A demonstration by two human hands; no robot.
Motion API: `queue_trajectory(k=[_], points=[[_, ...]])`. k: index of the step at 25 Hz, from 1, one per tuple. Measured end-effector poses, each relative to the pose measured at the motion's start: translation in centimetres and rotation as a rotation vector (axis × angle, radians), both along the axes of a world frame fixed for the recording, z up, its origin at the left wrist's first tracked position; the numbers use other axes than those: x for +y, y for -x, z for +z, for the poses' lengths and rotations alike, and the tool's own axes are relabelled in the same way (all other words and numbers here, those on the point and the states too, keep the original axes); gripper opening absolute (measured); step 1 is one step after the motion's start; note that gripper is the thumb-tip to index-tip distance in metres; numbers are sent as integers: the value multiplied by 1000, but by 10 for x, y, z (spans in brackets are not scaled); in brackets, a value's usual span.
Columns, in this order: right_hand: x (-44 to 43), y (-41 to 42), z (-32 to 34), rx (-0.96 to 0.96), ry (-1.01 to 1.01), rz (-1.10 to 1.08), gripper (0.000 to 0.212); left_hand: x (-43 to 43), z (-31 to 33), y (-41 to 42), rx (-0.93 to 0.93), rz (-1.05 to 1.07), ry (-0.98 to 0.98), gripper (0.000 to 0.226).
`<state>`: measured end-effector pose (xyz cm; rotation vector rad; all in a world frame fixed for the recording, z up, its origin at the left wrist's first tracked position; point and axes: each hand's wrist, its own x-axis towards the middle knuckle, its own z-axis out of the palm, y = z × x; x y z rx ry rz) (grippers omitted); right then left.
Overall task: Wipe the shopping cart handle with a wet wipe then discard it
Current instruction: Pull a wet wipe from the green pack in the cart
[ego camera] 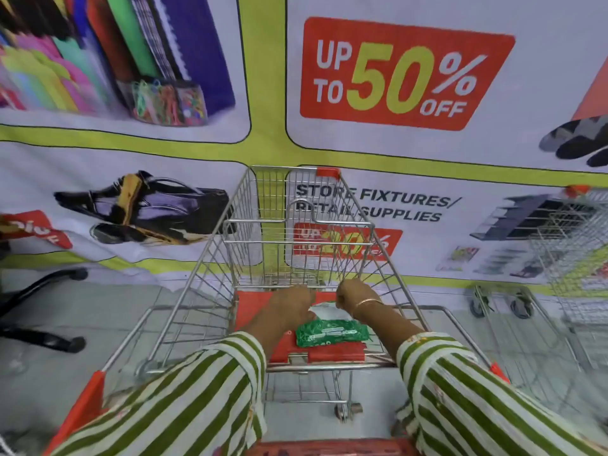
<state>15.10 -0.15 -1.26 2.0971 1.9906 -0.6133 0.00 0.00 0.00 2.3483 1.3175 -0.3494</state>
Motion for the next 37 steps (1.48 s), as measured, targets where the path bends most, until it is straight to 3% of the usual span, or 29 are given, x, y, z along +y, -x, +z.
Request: queue_trajectory(k=[4, 8, 19, 22, 24, 29, 33, 37], points=[[11, 5, -7, -75, 74, 61, 13, 4, -14, -13, -7, -12, 12, 37], [10, 9, -10, -160, 41, 121, 21, 9, -25, -14, -17, 3, 29, 36], [14, 15, -28, -163, 68, 239, 23, 10, -30, -18, 8, 19, 39, 40], [13, 14, -21, -93, 86, 221, 22, 9, -31, -17, -13, 35, 39, 40], [12, 12, -14, -6, 82, 193, 8, 9, -31, -17, -7, 35, 37, 39], [9, 2, -5, 122, 28, 195, 34, 8, -31, -18, -18, 25, 15, 34], [9, -6, 0, 152, -27, 179, 37, 7, -31, -17, -17, 24, 12, 40], [10, -10, 4, 317, -56, 58, 38, 7, -30, -17, -12, 7, 24, 42]])
